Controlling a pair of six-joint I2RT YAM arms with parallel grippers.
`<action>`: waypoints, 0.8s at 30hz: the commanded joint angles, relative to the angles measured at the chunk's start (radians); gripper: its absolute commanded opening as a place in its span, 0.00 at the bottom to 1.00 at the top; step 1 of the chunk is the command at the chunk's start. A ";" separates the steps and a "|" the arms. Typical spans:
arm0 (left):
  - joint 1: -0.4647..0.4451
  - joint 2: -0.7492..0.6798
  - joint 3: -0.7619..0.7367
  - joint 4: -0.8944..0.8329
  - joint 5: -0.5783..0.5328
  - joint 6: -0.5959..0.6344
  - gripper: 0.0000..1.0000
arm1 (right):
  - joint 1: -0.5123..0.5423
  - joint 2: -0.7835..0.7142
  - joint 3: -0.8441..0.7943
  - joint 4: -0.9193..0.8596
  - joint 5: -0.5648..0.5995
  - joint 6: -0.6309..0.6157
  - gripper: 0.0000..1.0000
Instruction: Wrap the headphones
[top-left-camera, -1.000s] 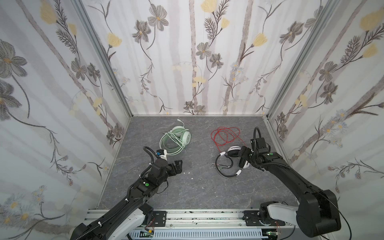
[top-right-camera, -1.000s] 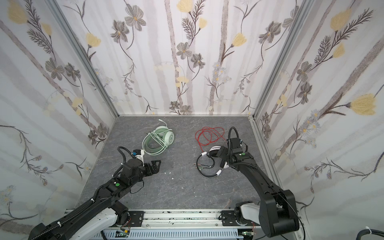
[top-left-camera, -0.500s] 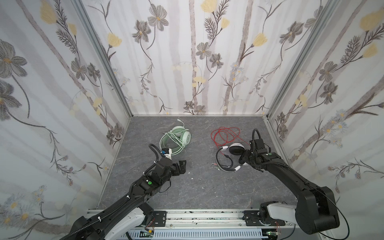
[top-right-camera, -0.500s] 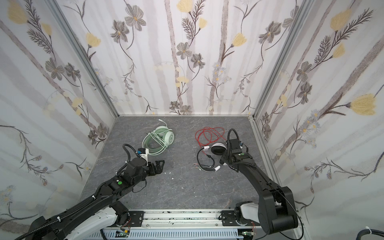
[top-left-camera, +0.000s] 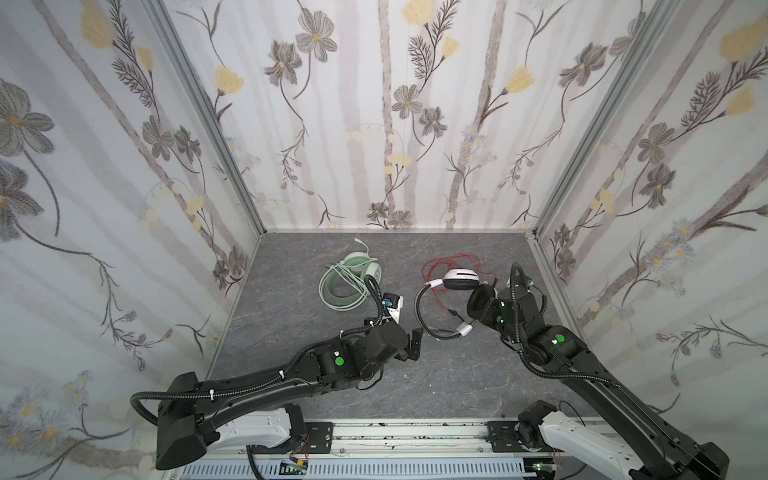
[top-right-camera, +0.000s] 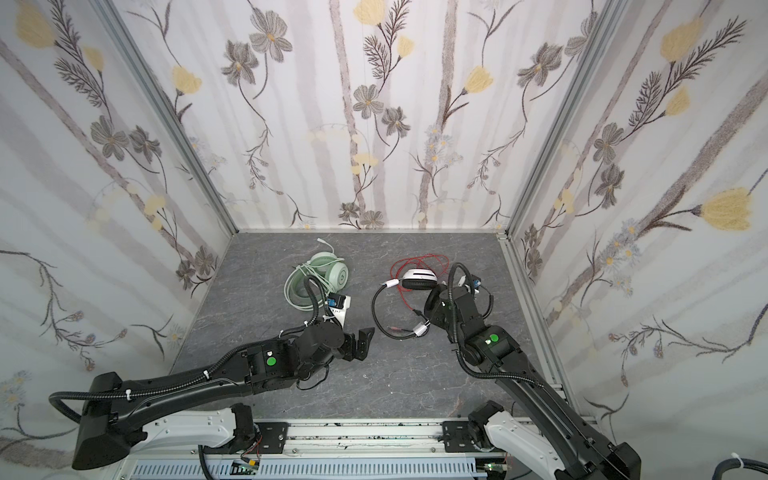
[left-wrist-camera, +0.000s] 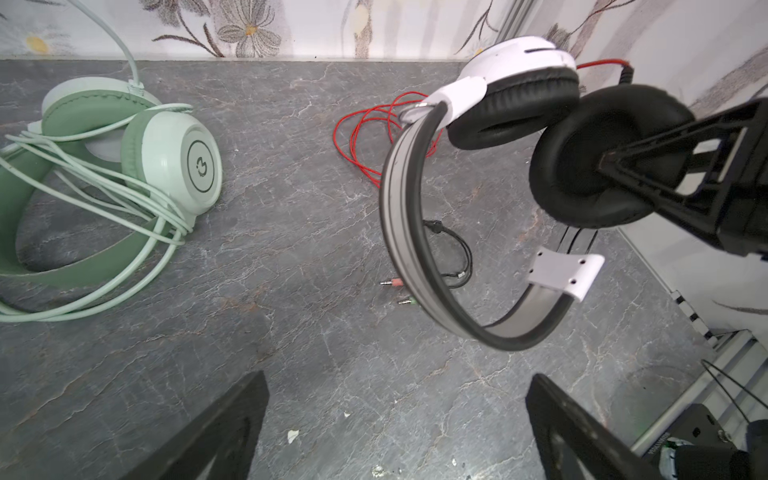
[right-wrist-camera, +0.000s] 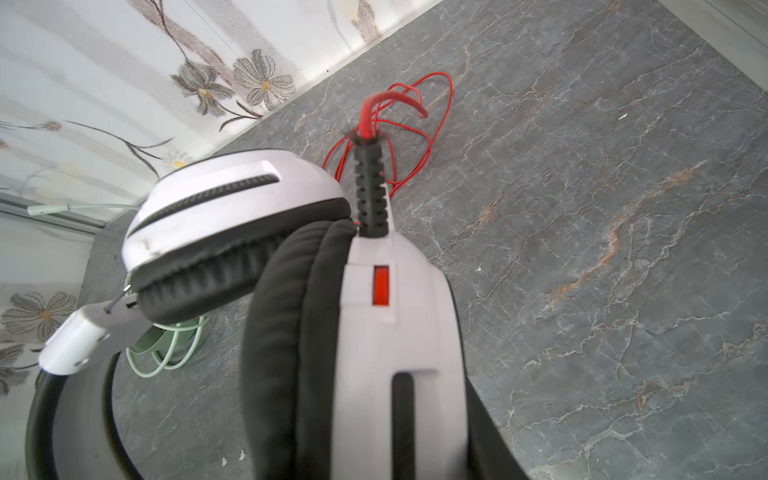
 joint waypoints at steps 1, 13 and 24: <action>0.002 0.036 0.096 -0.154 0.025 -0.054 0.95 | 0.064 -0.019 0.022 0.006 0.115 0.088 0.32; 0.035 0.193 0.277 -0.489 0.242 -0.495 0.80 | 0.148 -0.017 0.049 -0.019 0.191 0.135 0.33; 0.085 0.236 0.342 -0.443 0.253 -0.645 0.79 | 0.161 -0.023 0.054 -0.044 0.201 0.149 0.33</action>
